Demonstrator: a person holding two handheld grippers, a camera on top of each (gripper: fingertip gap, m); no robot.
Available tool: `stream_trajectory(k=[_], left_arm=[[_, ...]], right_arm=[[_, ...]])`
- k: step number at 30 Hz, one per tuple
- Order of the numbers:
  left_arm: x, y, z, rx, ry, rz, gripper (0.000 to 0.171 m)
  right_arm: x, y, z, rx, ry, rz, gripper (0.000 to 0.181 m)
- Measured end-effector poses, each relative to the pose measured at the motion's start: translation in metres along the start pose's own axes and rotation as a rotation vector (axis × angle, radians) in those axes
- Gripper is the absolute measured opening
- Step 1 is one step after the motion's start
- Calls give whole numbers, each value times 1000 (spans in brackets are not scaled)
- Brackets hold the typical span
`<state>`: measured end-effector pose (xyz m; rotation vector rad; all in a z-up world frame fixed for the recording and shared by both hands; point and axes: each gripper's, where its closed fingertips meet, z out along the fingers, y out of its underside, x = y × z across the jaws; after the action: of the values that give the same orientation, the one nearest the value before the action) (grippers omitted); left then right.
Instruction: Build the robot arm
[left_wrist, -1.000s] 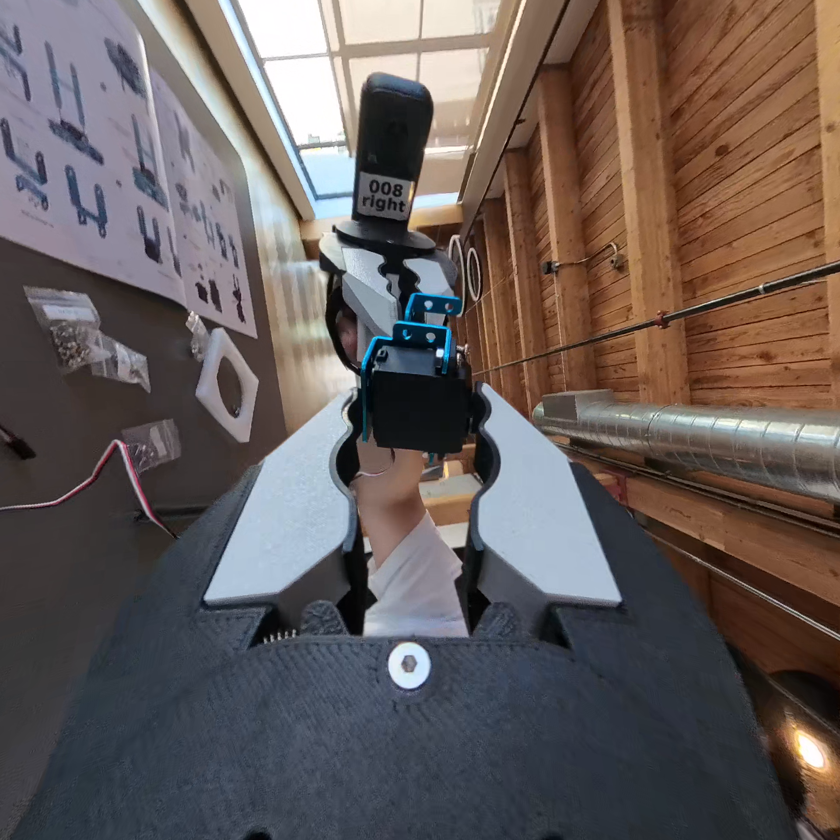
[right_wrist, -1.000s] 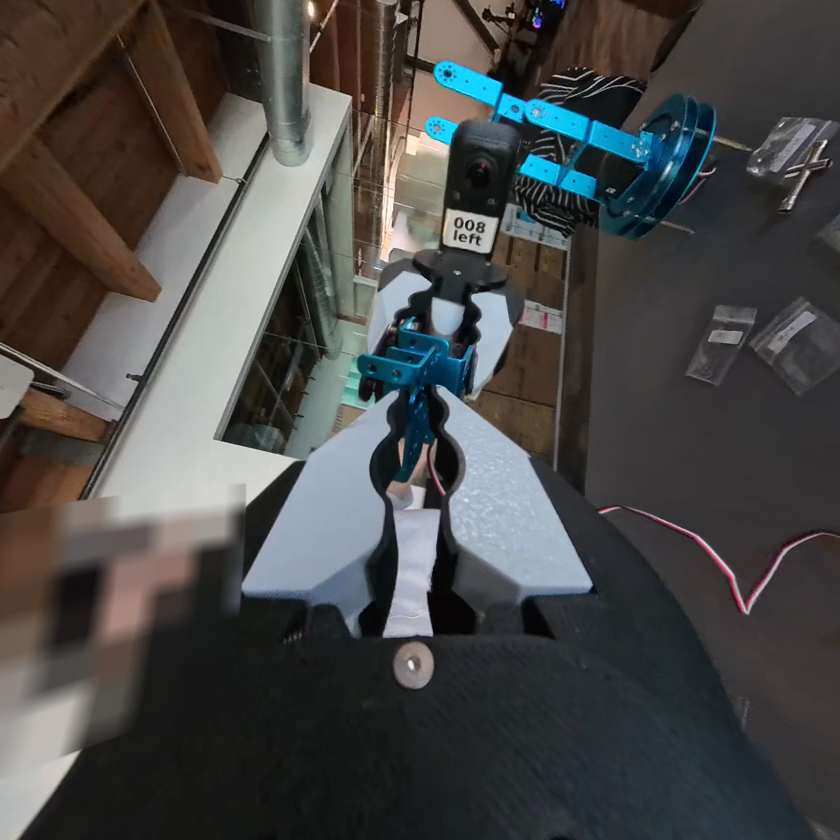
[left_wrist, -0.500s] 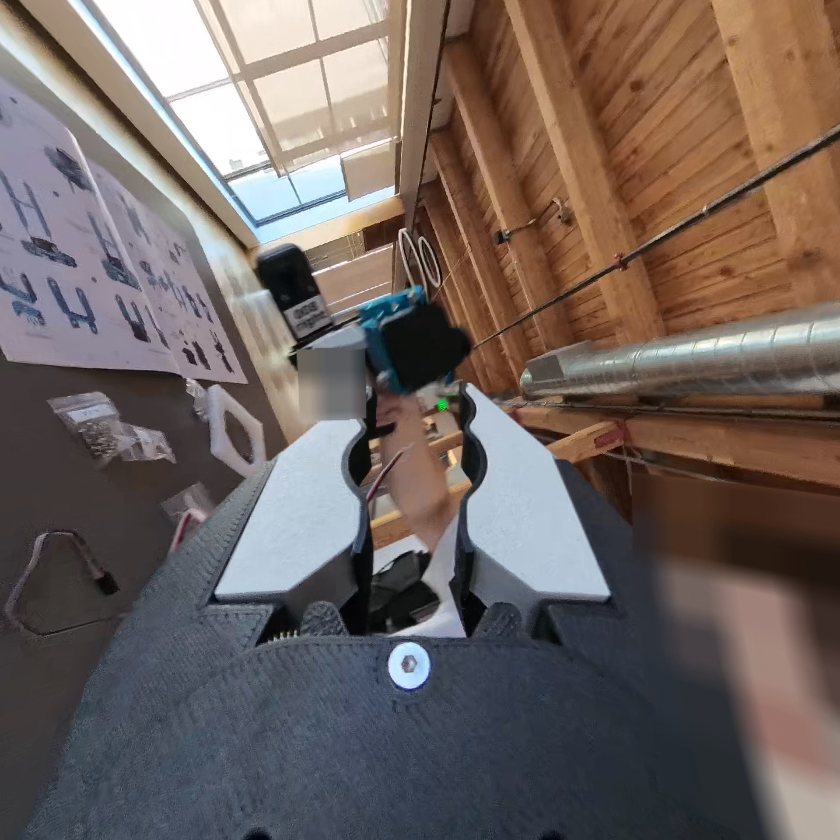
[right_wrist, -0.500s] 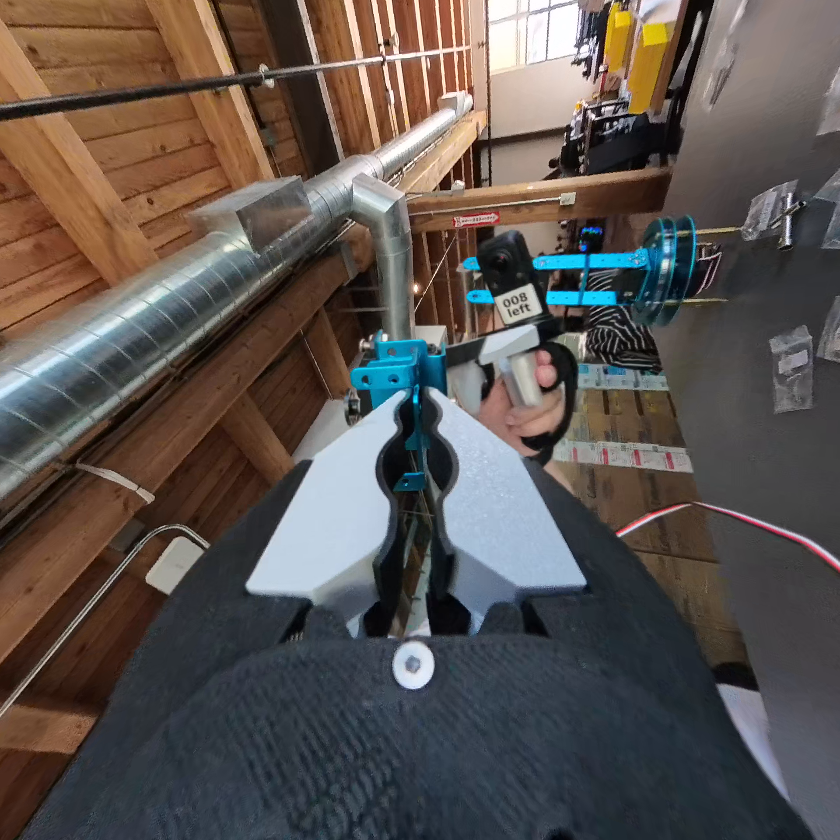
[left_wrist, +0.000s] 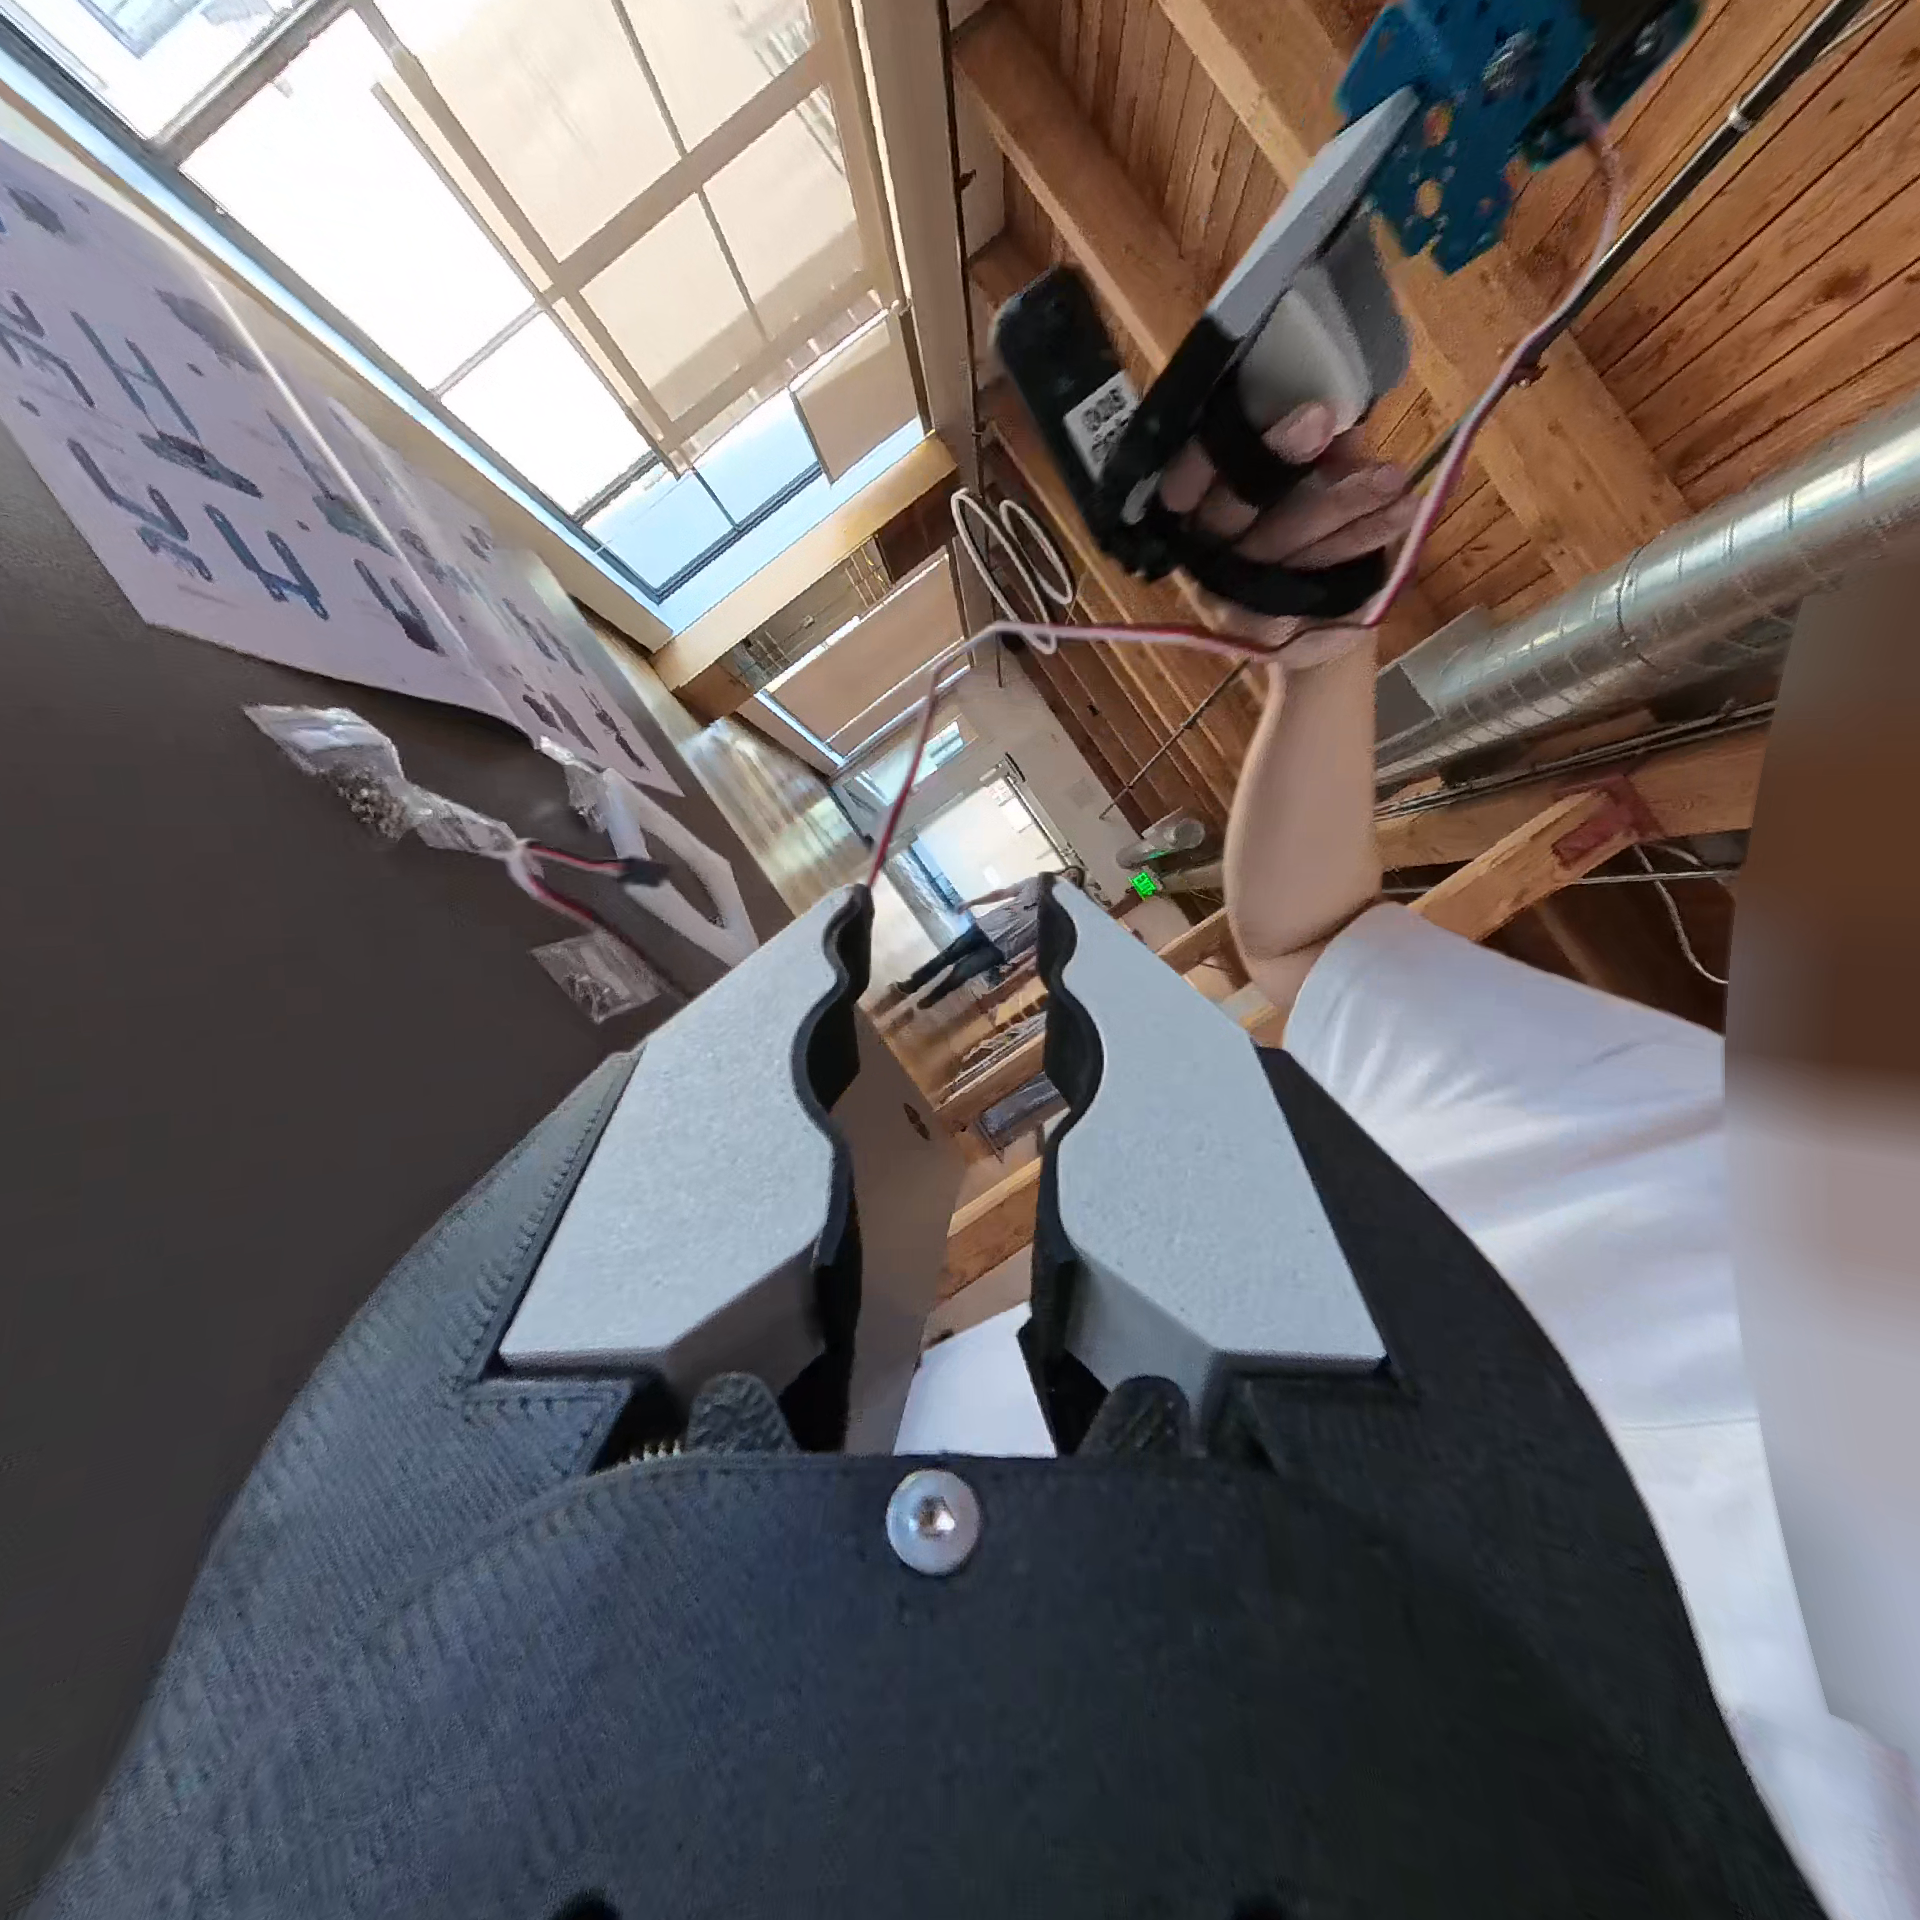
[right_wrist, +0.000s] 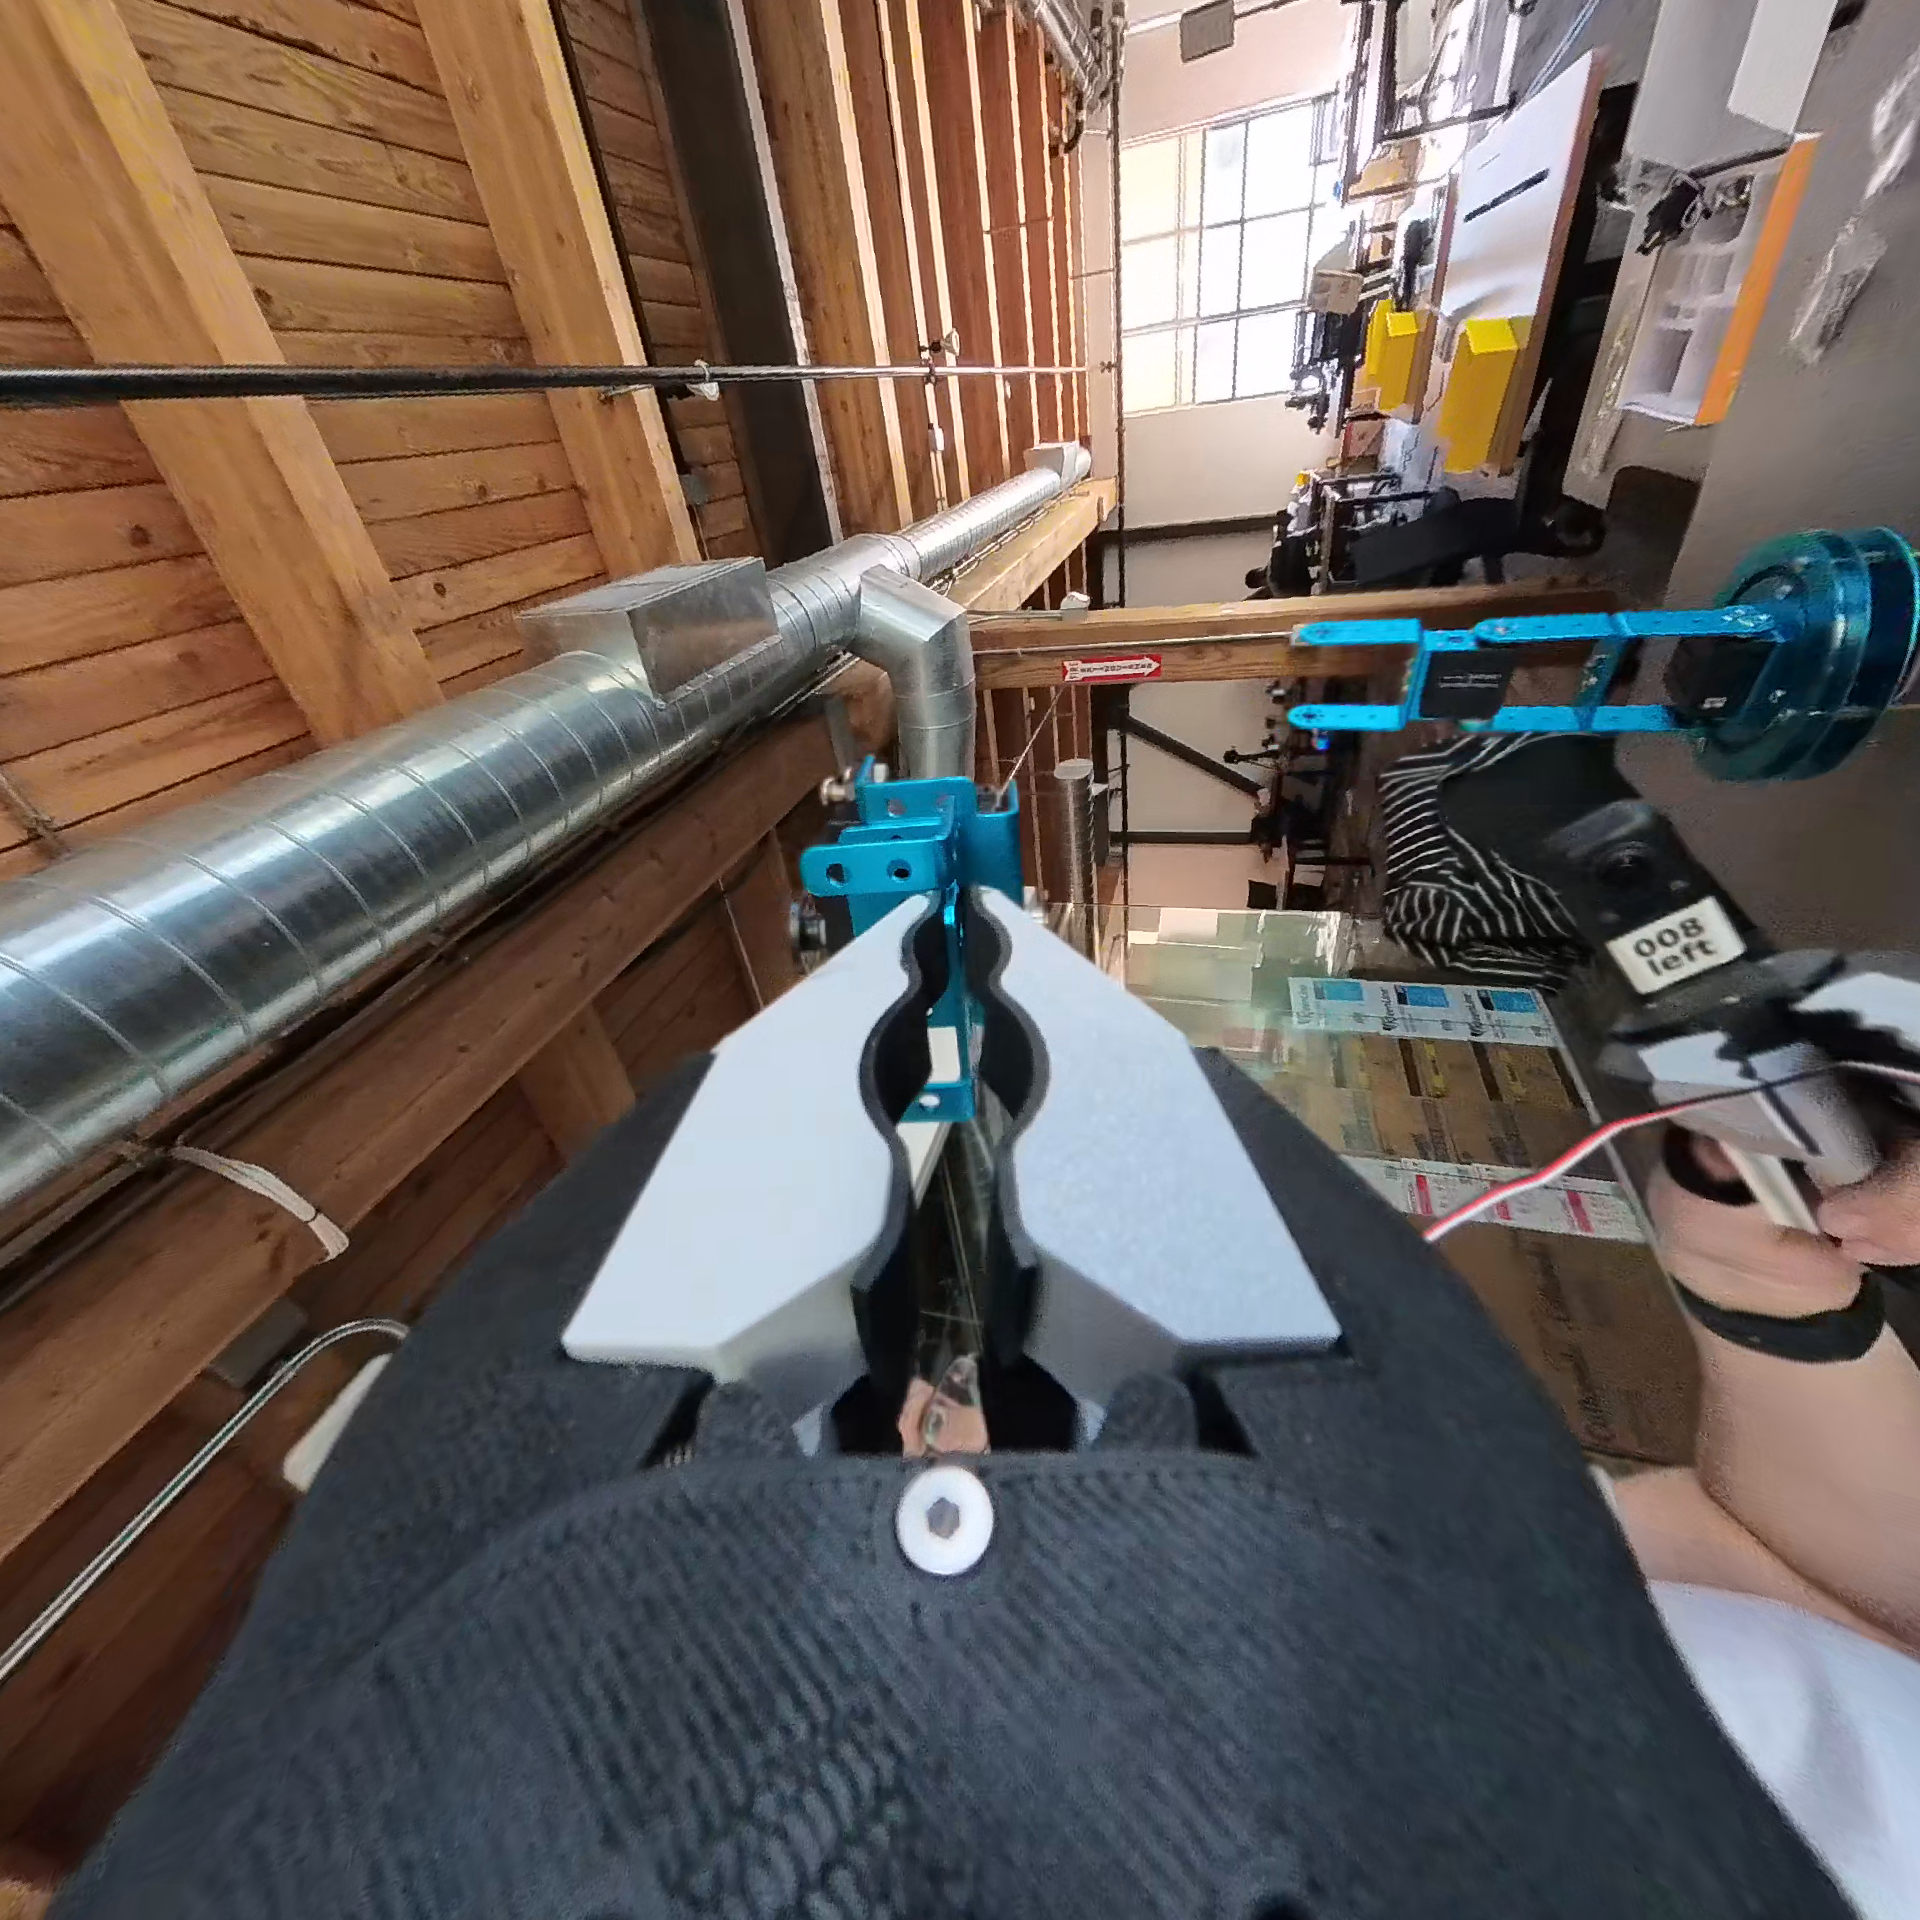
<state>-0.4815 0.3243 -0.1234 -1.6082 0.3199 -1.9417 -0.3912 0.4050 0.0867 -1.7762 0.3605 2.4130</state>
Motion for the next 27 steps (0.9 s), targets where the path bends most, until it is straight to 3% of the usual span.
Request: stream_trajectory(k=[8, 15, 23, 27], left_arm=[[9, 20, -15, 26, -4, 68, 31], [15, 11, -29, 74, -1, 107, 31], [22, 12, -34, 89, 17, 130, 30], [23, 13, -34, 97, 15, 135, 30]], right_arm=[[-9, 26, 12, 62, 45, -30, 1], [-18, 41, 21, 68, 84, -77, 1], [-25, 40, 23, 190, 45, -46, 0], [-28, 42, 25, 184, 69, -62, 1]])
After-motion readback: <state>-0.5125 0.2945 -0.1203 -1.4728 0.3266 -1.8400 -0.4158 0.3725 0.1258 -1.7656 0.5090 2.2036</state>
